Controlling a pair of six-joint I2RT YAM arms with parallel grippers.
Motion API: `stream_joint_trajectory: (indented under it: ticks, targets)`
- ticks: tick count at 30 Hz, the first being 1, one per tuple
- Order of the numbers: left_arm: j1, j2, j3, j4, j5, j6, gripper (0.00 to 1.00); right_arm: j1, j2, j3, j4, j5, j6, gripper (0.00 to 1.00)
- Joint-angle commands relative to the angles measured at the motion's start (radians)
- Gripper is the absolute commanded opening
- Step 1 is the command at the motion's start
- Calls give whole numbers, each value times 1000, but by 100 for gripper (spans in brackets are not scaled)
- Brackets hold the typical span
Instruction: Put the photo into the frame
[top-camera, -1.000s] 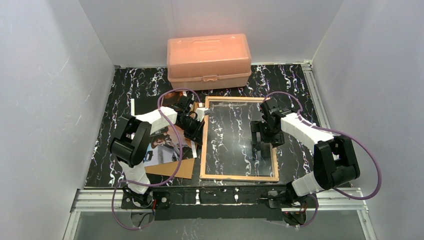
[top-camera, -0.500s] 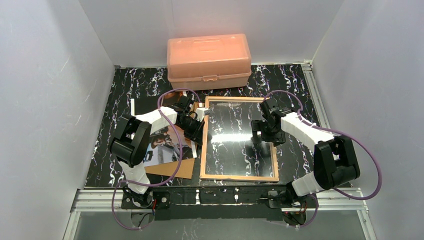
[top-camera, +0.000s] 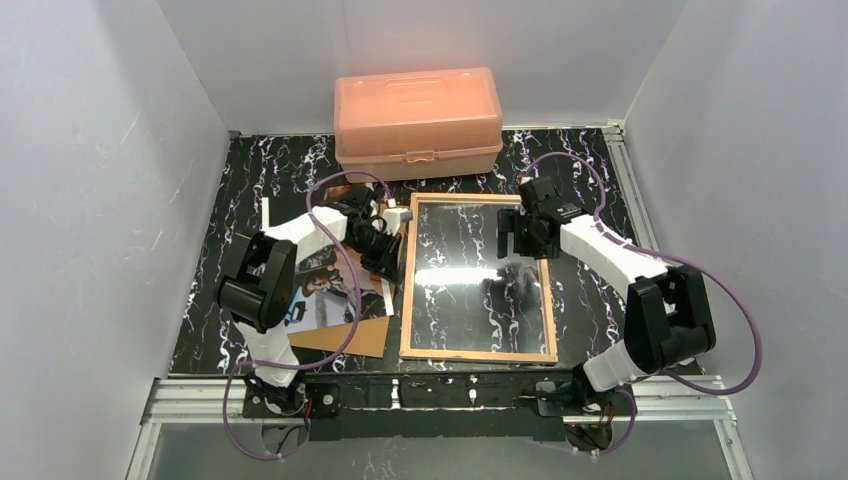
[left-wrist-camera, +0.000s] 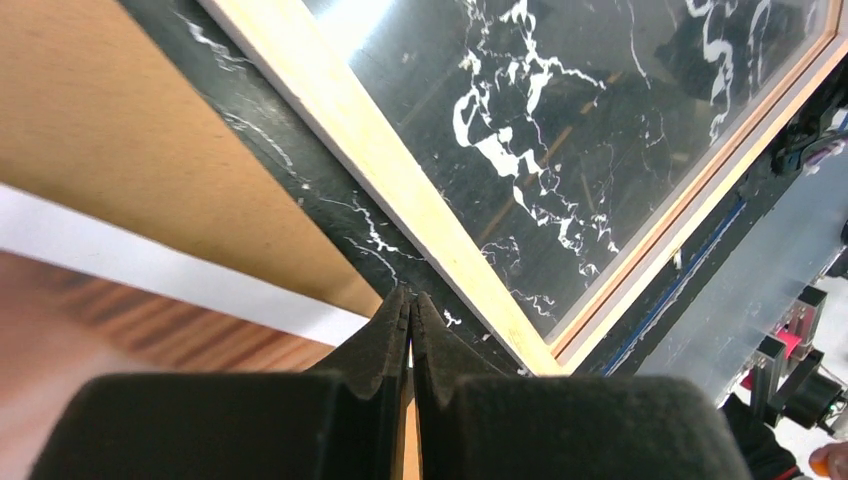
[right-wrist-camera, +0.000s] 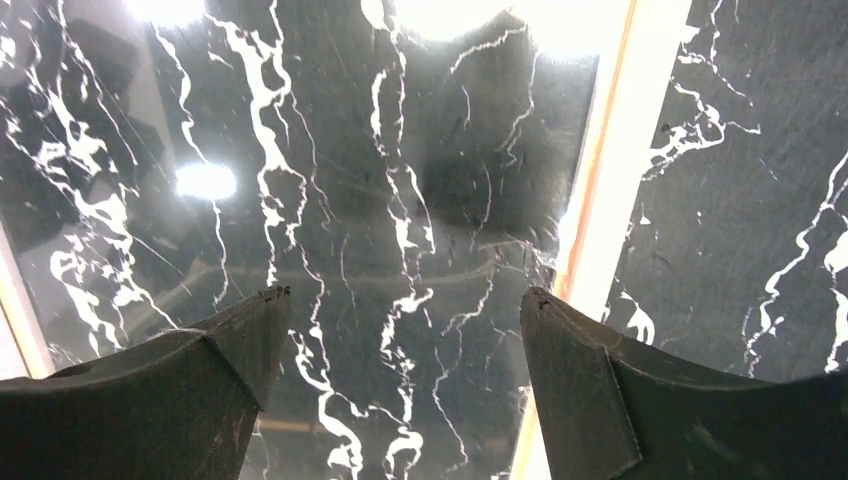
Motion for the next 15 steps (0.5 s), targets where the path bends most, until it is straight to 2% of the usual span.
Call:
stream_joint_trajectory:
  ticks: [1, 6, 7, 10, 11, 15]
  targets:
    - [58, -56, 82, -99, 35, 22, 0, 6, 8, 33, 137, -9, 58, 92]
    - [176, -117, 168, -245, 35, 54, 0, 93, -27, 45, 214, -37, 120, 93]
    - [207, -127, 195, -286, 31, 74, 3, 129, -19, 64, 215, -28, 140, 93]
    - [313, -165, 230, -403, -16, 146, 37, 260, 22, 119, 250, -3, 195, 94]
    - [355, -178, 235, -441, -33, 179, 45, 305, 46, 141, 263, 5, 212, 94]
    - [592, -224, 250, -570, -65, 295, 58, 476, 195, 265, 292, 41, 252, 94]
